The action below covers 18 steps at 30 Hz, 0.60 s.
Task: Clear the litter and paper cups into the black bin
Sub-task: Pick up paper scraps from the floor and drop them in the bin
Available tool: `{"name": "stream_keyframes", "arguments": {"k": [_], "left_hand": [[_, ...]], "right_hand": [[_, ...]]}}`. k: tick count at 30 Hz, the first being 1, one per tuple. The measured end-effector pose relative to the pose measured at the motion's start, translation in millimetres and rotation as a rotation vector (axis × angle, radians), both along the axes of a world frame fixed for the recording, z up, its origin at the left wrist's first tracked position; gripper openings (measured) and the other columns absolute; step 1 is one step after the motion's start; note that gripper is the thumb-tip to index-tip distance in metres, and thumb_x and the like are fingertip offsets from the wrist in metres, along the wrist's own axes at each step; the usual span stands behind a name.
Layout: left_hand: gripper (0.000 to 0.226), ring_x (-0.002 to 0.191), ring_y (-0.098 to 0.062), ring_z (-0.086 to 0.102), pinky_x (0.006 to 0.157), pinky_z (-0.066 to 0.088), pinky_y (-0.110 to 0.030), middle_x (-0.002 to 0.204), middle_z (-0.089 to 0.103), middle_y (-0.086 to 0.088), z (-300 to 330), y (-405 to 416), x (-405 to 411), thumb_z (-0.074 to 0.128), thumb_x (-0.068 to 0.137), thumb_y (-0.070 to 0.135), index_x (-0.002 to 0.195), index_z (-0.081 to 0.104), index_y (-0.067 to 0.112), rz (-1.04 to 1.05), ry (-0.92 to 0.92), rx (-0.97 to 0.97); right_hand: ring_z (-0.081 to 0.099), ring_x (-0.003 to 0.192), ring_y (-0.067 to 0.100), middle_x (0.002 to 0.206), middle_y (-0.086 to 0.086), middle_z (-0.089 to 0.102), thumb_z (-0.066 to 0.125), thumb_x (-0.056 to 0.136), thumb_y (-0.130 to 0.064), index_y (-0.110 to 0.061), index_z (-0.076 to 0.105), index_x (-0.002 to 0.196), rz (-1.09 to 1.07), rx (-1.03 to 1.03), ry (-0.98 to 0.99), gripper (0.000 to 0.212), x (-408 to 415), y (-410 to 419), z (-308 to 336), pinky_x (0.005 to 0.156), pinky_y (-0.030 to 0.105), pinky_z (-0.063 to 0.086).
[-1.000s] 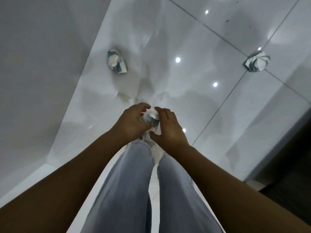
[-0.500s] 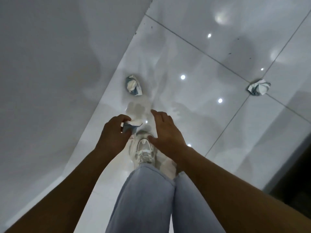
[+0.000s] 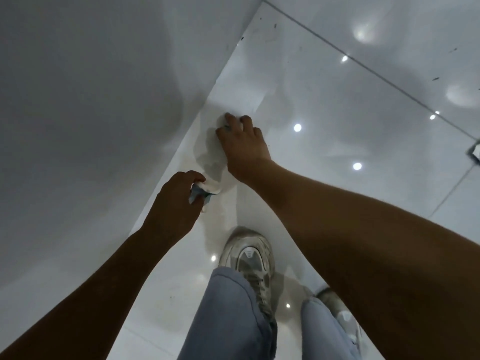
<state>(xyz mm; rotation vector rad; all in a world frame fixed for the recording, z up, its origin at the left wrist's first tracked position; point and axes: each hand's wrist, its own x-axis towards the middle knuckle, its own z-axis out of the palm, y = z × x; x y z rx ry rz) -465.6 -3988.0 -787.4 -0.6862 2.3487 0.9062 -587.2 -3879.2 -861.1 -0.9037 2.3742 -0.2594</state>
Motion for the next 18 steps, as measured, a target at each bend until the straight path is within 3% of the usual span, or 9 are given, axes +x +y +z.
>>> {"name": "stream_keyframes", "arguments": {"k": [4,9,13,18], "left_hand": [[0.035,0.104,-0.021,0.057,0.088,0.042,-0.021,0.117,0.060,-0.013,-2.1,10.2,-5.2,0.064,0.088,0.014,0.120,0.056,0.004,0.009,-0.007,0.028],[0.033,0.109,-0.026,0.057,0.097,0.046,-0.032,0.119,0.059,-0.014,35.1,41.2,-12.4,0.063,0.088,0.011,0.119,0.056,0.003,-0.009,-0.020,0.074],[0.030,0.103,-0.025,0.058,0.087,0.045,-0.029,0.117,0.059,-0.011,103.5,71.2,-14.9,0.063,0.089,0.014,0.118,0.057,0.008,-0.074,-0.045,0.058],[0.030,0.101,-0.026,0.056,0.084,0.039,-0.023,0.115,0.057,-0.012,225.6,108.2,-19.6,0.062,0.087,0.008,0.116,0.058,0.009,-0.231,-0.059,0.031]], "right_hand": [[0.032,0.131,0.033,0.148,0.011,0.034,0.058,0.087,0.000,-0.012,0.047,0.134,0.021,-0.068,-0.002,0.051,9.2,26.0,-3.1,0.101,0.041,0.043],[0.037,0.122,0.030,0.138,0.010,0.040,0.055,0.088,0.000,-0.012,0.048,0.133,-0.203,-0.065,-0.161,0.047,28.4,62.6,36.7,0.090,0.040,0.051],[0.039,0.119,0.029,0.136,0.010,0.042,0.055,0.088,-0.003,-0.012,0.047,0.136,-0.305,-0.072,-0.208,0.049,51.3,104.3,116.8,0.090,0.038,0.050],[0.035,0.124,0.027,0.139,0.008,0.040,0.058,0.086,-0.010,-0.014,0.048,0.136,-0.492,-0.104,-0.235,0.051,69.2,163.7,260.8,0.094,0.035,0.045]]}}
